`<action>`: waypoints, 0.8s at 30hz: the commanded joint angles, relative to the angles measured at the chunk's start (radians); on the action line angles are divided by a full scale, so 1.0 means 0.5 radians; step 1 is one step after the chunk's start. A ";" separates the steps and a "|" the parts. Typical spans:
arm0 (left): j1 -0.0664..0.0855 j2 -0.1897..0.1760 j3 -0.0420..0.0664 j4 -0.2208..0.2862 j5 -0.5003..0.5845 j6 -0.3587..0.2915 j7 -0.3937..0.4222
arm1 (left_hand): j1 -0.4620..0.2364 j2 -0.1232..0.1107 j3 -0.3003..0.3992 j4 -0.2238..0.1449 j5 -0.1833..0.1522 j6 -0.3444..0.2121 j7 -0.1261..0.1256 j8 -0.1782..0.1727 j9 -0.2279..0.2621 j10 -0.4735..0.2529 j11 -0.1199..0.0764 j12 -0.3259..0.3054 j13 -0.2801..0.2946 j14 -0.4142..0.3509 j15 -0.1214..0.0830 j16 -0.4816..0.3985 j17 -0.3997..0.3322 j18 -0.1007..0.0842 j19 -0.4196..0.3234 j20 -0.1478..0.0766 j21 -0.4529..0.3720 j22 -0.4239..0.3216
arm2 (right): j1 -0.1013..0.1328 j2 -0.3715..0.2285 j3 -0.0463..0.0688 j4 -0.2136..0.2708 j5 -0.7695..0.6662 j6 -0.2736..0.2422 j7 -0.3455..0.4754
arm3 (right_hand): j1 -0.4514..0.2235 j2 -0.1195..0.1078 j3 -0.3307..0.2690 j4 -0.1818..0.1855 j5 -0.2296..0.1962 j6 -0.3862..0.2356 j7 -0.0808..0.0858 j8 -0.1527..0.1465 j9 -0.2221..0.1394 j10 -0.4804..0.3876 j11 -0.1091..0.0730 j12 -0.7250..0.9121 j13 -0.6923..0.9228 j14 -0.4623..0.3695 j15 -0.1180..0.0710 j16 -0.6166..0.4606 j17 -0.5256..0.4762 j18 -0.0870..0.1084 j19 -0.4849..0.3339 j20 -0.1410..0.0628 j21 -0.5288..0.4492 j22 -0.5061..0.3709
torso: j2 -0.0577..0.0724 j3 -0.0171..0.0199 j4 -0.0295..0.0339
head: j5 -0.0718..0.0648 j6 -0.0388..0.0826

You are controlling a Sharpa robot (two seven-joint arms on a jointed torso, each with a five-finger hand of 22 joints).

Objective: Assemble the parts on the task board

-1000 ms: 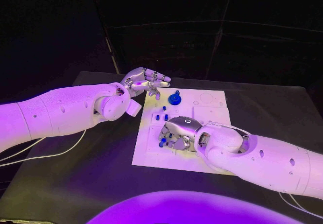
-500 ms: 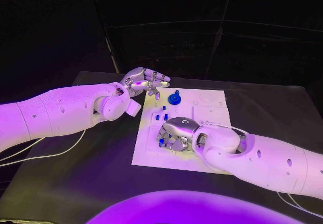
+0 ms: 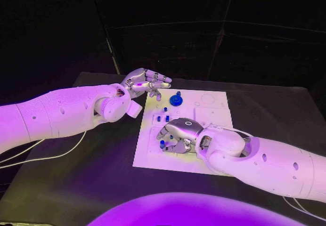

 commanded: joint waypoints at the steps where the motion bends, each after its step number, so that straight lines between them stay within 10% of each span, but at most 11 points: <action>1: 0.003 -0.003 0.001 0.003 0.009 0.020 0.002 | -0.018 0.000 -0.010 -0.002 0.005 0.006 0.002 0.011 0.000 -0.001 0.006 0.007 -0.002 -0.013 0.005 0.003 -0.002 0.026 -0.010 -0.001 -0.008 -0.003 | 0.001 -0.053 0.001 0.076 0.020 -0.217 0.067 | -0.008 0.010 -0.033 -0.002 0.012 -0.026 -0.001 0.000 0.003 -0.029 0.003 0.024 0.005 -0.012 -0.002 -0.008 -0.013 0.026 -0.009 0.000 -0.012 -0.015 | 0.000 0.0025 -0.001 | -0.002 0.000; 10: 0.003 -0.008 0.001 0.002 0.009 0.020 0.001 | -0.018 0.000 -0.010 -0.002 0.005 0.006 0.002 0.011 0.000 -0.001 0.006 0.007 -0.002 -0.013 0.005 0.003 -0.002 0.026 -0.010 -0.001 -0.008 -0.003 | 0.048 -0.360 0.015 0.302 0.462 -0.340 0.048 | -0.028 0.056 -0.124 0.018 0.025 0.059 -0.008 0.033 0.018 0.186 -0.030 0.236 0.046 0.027 -0.027 0.034 0.032 0.019 0.048 -0.018 0.007 0.024 | -0.006 -0.0026 0.000 | -0.058 0.023; 16: 0.003 -0.017 0.001 0.003 0.009 0.015 -0.001 | -0.018 0.000 -0.010 -0.002 0.005 0.006 0.002 0.011 0.000 -0.001 0.006 0.007 -0.002 -0.013 0.005 0.003 -0.002 0.026 -0.010 -0.001 -0.008 -0.003 | 0.139 -0.674 0.031 0.394 0.815 -0.385 -0.042 | -0.076 0.036 -0.207 0.052 0.083 0.141 -0.081 0.078 0.028 0.625 -0.139 0.603 0.219 0.077 -0.111 0.137 0.168 -0.013 0.188 -0.089 0.123 0.225 | -0.014 -0.0047 -0.012 | -0.111 0.041; 20: 0.003 -0.019 0.001 0.005 0.009 0.013 -0.002 | -0.021 0.001 -0.014 -0.001 0.005 0.004 0.004 0.012 -0.001 -0.003 0.007 0.009 -0.002 -0.015 0.006 0.004 -0.006 0.026 -0.010 -0.001 -0.009 -0.005 | 0.156 -0.790 0.033 0.422 0.875 -0.391 -0.085 | -0.080 0.068 -0.308 0.092 0.104 0.131 -0.122 0.169 0.037 0.472 -0.156 1.141 0.620 0.086 -0.156 0.146 0.152 -0.036 0.265 -0.136 0.193 0.344 | -0.023 -0.0083 -0.022 | -0.158 0.039; 24: 0.003 -0.023 0.001 0.011 0.009 0.011 -0.002 | -0.021 0.001 -0.014 -0.001 0.005 0.004 0.004 0.012 -0.001 -0.003 0.007 0.009 -0.002 -0.015 0.006 0.004 -0.006 0.026 -0.010 -0.001 -0.009 -0.005 | 0.164 -0.890 0.033 0.441 0.903 -0.329 -0.171 | -0.160 0.109 -0.381 0.197 0.347 0.104 -0.118 0.242 0.043 0.451 -0.174 1.657 1.099 0.113 -0.147 0.240 0.275 -0.055 0.321 -0.136 0.251 0.449 | -0.035 -0.0154 -0.037 | -0.194 0.044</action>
